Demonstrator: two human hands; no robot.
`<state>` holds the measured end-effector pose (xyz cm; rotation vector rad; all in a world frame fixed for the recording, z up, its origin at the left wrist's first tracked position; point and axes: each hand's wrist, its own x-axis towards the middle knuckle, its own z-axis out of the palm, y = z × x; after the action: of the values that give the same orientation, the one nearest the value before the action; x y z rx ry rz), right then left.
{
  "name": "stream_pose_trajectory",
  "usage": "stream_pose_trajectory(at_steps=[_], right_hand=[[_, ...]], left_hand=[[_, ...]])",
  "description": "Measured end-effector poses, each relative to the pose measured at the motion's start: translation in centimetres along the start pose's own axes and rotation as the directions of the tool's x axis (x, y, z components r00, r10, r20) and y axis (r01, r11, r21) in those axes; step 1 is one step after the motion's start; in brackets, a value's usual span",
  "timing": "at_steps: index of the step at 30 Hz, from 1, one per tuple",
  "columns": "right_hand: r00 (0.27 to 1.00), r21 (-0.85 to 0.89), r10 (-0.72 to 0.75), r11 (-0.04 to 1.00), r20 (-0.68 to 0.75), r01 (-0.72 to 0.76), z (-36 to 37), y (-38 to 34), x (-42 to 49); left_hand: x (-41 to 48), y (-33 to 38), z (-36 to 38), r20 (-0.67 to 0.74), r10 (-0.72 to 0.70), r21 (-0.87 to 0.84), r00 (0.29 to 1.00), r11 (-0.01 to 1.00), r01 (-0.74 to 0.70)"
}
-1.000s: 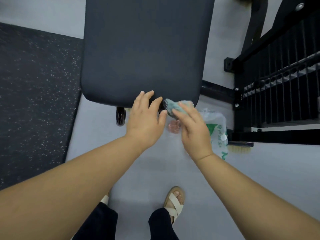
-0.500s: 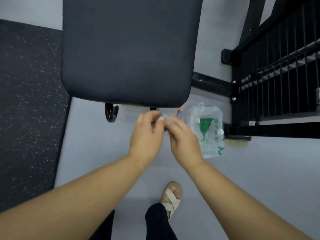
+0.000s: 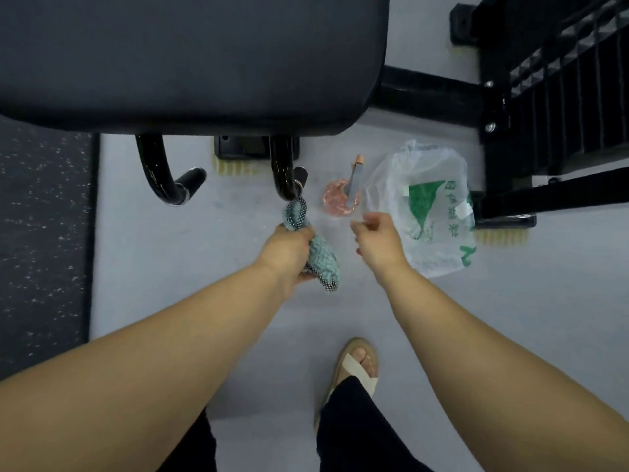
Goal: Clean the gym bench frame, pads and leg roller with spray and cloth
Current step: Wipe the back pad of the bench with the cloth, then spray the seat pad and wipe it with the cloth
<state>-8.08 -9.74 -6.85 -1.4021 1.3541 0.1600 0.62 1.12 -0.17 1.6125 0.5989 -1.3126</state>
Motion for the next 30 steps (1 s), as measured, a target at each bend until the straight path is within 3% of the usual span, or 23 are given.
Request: stream_pose_trajectory(at_steps=[2, 7, 9, 13, 21, 30], right_hand=[[0.997, -0.074, 0.049, 0.996, -0.062, -0.054, 0.5, 0.2, 3.7], [0.999, -0.084, 0.049, 0.995, 0.01, -0.048, 3.4, -1.9, 9.5], [0.999, -0.122, 0.023, 0.992, -0.03, -0.026, 4.2, -2.1, 10.0], [0.999, -0.02, -0.006, 1.0, -0.04, 0.005, 4.1, -1.5, 7.5], [0.997, -0.13, -0.074, 0.989, -0.028, 0.07, -2.2, -6.6, -8.0], [0.965, -0.209, -0.203, 0.949, 0.164, 0.235, -7.8, -24.7, -28.6]], left_hand=[[1.7, -0.2, -0.3, 0.003, 0.009, 0.014, 1.0, 1.0, -0.009], [4.5, -0.2, -1.6, 0.041, 0.076, 0.04, 0.996, 0.996, -0.077], [4.6, -0.2, -2.1, 0.06, 0.078, 0.085, 0.995, 0.993, -0.083], [3.4, 0.7, -3.2, 0.072, 0.078, 0.175, 0.994, 0.981, -0.089], [-8.4, 4.1, -4.7, 0.099, 0.065, 0.178, 0.993, 0.981, -0.082], [-27.1, 13.6, -9.0, 0.201, 0.187, 0.199, 0.961, 0.953, -0.228]])
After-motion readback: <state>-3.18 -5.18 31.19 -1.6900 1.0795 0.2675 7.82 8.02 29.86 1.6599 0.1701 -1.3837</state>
